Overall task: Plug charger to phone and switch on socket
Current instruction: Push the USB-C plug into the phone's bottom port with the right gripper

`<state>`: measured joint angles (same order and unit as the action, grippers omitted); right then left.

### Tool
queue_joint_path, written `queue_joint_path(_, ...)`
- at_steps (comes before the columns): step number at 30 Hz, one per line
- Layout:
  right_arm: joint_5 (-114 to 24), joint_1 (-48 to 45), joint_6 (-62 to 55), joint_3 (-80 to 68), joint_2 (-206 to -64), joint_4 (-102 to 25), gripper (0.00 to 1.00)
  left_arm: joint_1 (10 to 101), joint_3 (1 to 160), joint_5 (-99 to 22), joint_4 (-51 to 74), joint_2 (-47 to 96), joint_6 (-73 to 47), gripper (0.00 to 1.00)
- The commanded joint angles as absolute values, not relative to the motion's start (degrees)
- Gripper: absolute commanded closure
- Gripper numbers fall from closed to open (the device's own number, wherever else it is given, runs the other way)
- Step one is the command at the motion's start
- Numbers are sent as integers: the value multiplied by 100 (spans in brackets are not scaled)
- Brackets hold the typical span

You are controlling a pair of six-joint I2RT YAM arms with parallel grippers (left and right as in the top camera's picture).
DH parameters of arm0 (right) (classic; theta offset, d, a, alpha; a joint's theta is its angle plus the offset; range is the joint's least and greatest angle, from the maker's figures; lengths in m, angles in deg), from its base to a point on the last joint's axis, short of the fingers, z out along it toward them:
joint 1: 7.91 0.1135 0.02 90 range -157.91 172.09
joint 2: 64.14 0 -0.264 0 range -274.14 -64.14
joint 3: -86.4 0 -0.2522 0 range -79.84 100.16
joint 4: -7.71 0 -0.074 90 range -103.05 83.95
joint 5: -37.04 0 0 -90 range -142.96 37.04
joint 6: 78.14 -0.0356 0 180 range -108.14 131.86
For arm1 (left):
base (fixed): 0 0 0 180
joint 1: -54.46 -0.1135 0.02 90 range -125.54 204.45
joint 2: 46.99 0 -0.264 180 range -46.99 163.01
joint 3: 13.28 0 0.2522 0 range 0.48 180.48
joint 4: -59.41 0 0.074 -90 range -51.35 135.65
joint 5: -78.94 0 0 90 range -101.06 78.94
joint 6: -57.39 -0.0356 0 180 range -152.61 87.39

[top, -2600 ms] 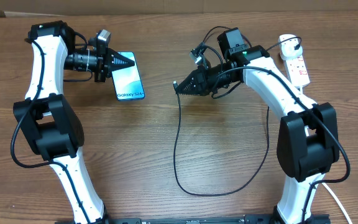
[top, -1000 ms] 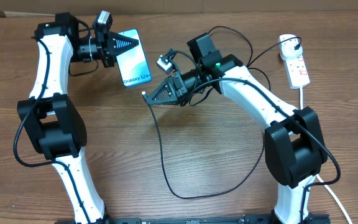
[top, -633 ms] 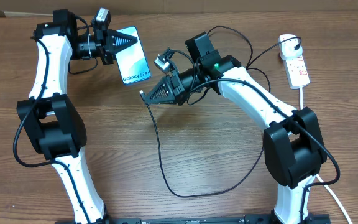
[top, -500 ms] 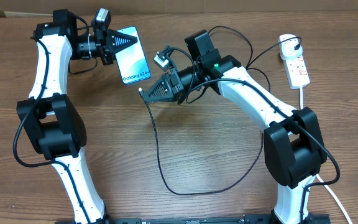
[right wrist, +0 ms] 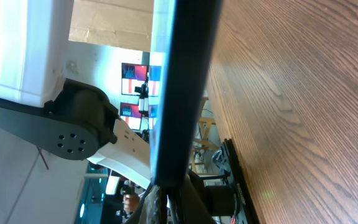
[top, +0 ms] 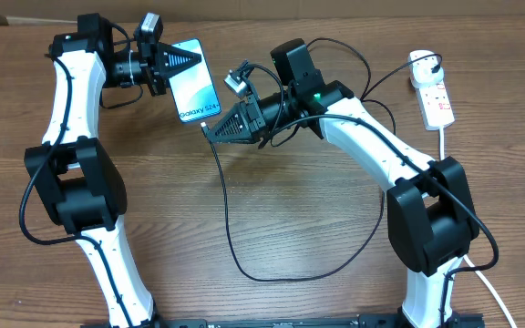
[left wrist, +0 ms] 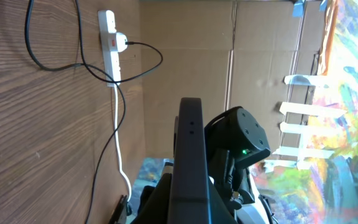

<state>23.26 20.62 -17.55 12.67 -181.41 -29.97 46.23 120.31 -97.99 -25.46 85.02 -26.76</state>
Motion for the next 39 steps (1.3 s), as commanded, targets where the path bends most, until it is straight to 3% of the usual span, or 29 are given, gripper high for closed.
queue_joint_path(1, 2385, 2054, -1842, 1286, -18029, -2899, 96, 4636, 12129, -9896, -2570, 8222, -2615, 96)
queue_joint_path(39, 2375, 1933, -1840, 1286, -18029, -2707, 96, 4636, 12129, -9618, -2802, 8222, -2615, 96)
